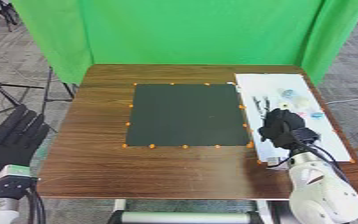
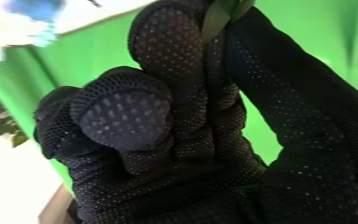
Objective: Arrange flowers
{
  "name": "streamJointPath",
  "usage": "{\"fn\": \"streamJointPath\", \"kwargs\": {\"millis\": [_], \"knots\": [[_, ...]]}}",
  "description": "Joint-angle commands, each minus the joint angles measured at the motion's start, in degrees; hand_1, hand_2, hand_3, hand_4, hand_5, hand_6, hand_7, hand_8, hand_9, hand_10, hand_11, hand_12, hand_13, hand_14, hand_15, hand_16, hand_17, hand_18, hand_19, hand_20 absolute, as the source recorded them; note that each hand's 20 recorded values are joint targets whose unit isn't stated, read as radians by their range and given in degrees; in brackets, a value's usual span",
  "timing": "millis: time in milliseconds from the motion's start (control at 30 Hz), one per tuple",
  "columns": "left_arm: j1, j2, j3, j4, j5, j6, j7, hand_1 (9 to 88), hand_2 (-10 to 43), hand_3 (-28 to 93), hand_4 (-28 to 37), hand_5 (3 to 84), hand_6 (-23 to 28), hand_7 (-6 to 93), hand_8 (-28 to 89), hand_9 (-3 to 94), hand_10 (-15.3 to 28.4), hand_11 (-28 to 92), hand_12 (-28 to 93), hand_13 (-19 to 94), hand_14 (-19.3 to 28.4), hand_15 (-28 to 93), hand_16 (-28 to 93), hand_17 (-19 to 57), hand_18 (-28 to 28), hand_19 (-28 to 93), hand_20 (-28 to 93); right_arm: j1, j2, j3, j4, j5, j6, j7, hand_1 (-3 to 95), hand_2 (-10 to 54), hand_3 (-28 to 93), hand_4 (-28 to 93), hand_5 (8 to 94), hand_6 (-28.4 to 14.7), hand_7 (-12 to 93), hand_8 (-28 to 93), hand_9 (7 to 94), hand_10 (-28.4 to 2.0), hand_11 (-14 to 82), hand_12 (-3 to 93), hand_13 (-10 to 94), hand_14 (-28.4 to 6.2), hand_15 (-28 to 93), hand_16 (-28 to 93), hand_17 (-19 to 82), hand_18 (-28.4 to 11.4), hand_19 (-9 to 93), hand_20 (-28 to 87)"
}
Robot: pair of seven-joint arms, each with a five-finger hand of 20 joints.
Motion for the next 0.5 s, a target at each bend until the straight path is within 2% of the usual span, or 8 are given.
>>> {"fn": "streamJointPath", "kwargs": {"millis": [33,67,100,167,267,367,467,500], "knots": [[-0.6,-0.72,0.27,0.83,0.03,0.81,-1.54,26.0,8.3,71,-28.3,39.2,6.9,14.3,-9,34.2,14.1,22,12,22,13.8,31,-8,-4.6,10.3,27,8,16.3,-3.0,-11.2,1.6,3.7,-2.7,-2.8,48.3,-9.5,80,-10,77.6,-9.0,47,22,93.7,-5.2,28.8,48.5,93,-3.6,52,43,62,-17.9,90,30],[-0.9,-0.49,0.67,0.92,-1.04,1.58,-0.99,26.1,8.4,71,-28.3,39.1,6.9,14.3,-9,34.2,14.1,22,12,22,13.7,31,-8,-4.6,10.3,27,8,18.7,-3.6,-12.9,2.4,4.1,-3.1,-2.8,48.3,-9.5,80,-10,77.6,-9.0,47,22,93.7,-5.3,28.9,48.6,93,-3.6,52,43,62,-17.9,90,30],[-1.0,-0.48,0.71,1.14,-1.45,0.82,-0.81,26.1,8.5,71,-28.3,39.1,6.9,14.3,-9,34.3,14.1,22,12,22,13.7,31,-8,-4.7,10.3,27,8,20.7,-4.2,-14.6,3.0,4.1,-3.1,-3.1,48.3,-9.5,80,-10,77.6,-9.0,47,22,93.7,-5.2,28.9,48.6,93,-3.6,52,43,62,-17.8,90,30],[-1.3,-0.68,0.83,1.36,-0.3,1.19,-1.22,26.0,8.6,71,-28.3,39.2,6.9,14.3,-9,34.3,14.1,22,12,22,13.8,31,-8,-4.7,10.3,27,8,24.0,-5.7,-17.5,3.6,4.1,-3.9,-3.7,48.2,-9.5,80,-10,77.6,-9.0,47,22,93.7,-5.2,28.9,48.7,93,-3.6,52,43,62,-17.8,90,30],[-1.6,-0.54,1.26,1.71,-0.99,1.43,-1.34,25.9,8.7,71,-28.3,39.2,6.9,14.2,-9,34.2,14.1,22,12,22,13.8,31,-8,-4.7,10.3,27,8,28.6,-8.6,-21.3,4.9,4.4,-7.2,-4.9,48.2,-9.5,80,-10,77.6,-8.9,48,22,93.7,-5.2,29.0,48.6,93,-3.6,52,43,62,-17.8,90,30],[-2.2,-0.39,1.76,2.11,-0.83,1.47,-1.54,25.8,8.8,71,-28.3,39.3,6.9,14.1,-9,34.2,14.2,21,12,22,13.8,31,-8,-4.7,10.3,27,8,33.0,-11.8,-25.0,7.5,5.6,-9.7,-6.9,48.4,-9.5,80,-10,77.4,-8.9,48,22,93.7,-5.2,28.6,49.1,93,-3.6,52,43,62,-17.7,90,30],[-2.8,-0.38,2.09,2.22,-0.99,1.75,-2.45,25.7,8.9,71,-28.3,39.3,6.9,14.1,-9,34.2,14.2,21,12,22,13.8,31,-8,-4.7,10.3,27,8,36.9,-15.2,-28.8,10.9,7.4,-12.3,-7.1,48.3,-9.5,80,-11,77.5,-8.8,48,22,93.7,-5.1,28.7,49.0,93,-3.5,52,43,62,-17.7,90,30],[-2.6,-0.21,2.24,2.14,-1.34,2.0,-2.11,25.7,8.9,71,-28.3,39.2,6.9,14.1,-9,34.2,14.1,21,12,22,13.8,31,-8,-4.7,10.3,27,8,38.3,-16.5,-29.9,12.4,8.2,-13.6,-7.3,48.4,-9.5,80,-11,77.5,-8.8,48,22,93.7,-5.1,28.7,49.0,93,-3.5,52,43,62,-17.7,90,30]]}}
